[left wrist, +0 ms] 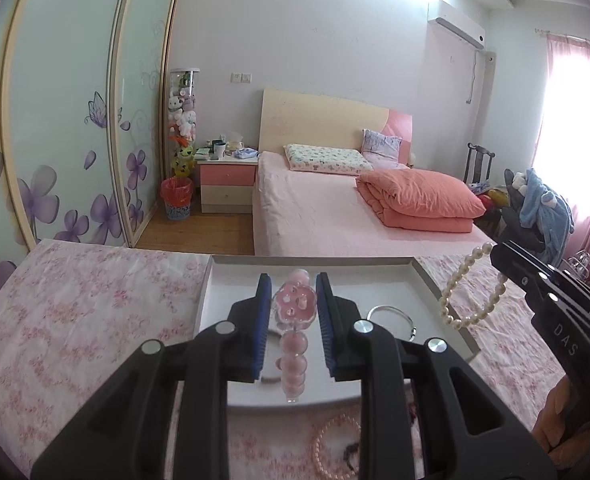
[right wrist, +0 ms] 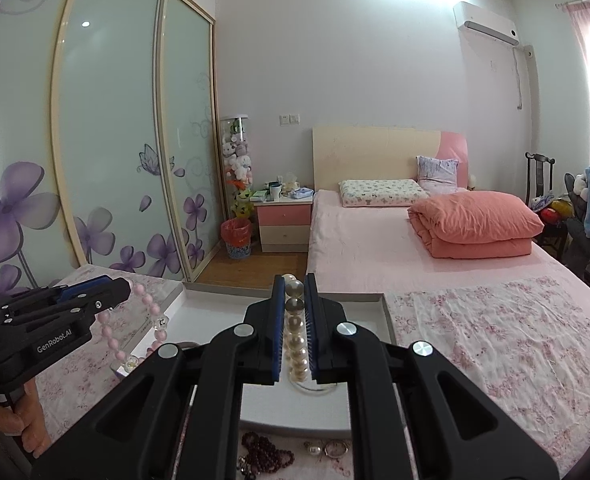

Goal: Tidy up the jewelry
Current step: 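Lift both bracelets into the tray and open both tools to release them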

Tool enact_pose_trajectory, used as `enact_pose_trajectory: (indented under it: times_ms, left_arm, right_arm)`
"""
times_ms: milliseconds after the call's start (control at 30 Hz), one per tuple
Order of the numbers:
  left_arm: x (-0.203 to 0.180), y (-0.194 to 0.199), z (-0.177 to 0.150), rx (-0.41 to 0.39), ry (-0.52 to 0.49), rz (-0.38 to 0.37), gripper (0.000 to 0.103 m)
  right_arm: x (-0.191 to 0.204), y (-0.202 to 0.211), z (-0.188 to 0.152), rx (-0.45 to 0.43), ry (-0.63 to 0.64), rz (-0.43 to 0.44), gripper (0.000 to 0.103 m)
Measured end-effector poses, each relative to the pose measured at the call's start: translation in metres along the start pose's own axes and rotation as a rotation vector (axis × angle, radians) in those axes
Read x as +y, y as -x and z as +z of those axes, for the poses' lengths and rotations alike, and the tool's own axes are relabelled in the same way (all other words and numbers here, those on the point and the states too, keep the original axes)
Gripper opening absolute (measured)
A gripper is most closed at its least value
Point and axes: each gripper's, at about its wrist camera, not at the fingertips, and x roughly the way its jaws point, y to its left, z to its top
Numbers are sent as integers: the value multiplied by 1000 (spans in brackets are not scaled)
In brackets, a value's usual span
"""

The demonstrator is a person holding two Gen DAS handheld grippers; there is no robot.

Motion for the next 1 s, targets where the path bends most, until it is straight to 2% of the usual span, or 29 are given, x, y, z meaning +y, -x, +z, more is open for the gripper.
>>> enact_pose_trajectory:
  times_ms: [433, 733, 800, 867, 900, 1000]
  left_arm:
    - [-1, -53, 6, 48, -15, 3, 23]
    - [5, -77, -1, 98, 19, -5, 23]
    - [9, -79, -2, 97, 39, -11, 24]
    - [13, -79, 1, 89, 48, -9, 26]
    - [15, -78, 2, 85, 54, -7, 29]
    - [20, -75, 4, 76, 68, 4, 30]
  right_arm:
    - [-6, -52, -3, 66, -55, 3, 11]
    - [-8, -75, -11, 127, -83, 21, 11]
    - [-8, -76, -13, 135, -87, 18, 16]
    - [-9, -74, -13, 131, -89, 10, 39]
    - [-11, -72, -13, 123, -89, 3, 42]
    - [-15, -68, -14, 119, -97, -5, 43]
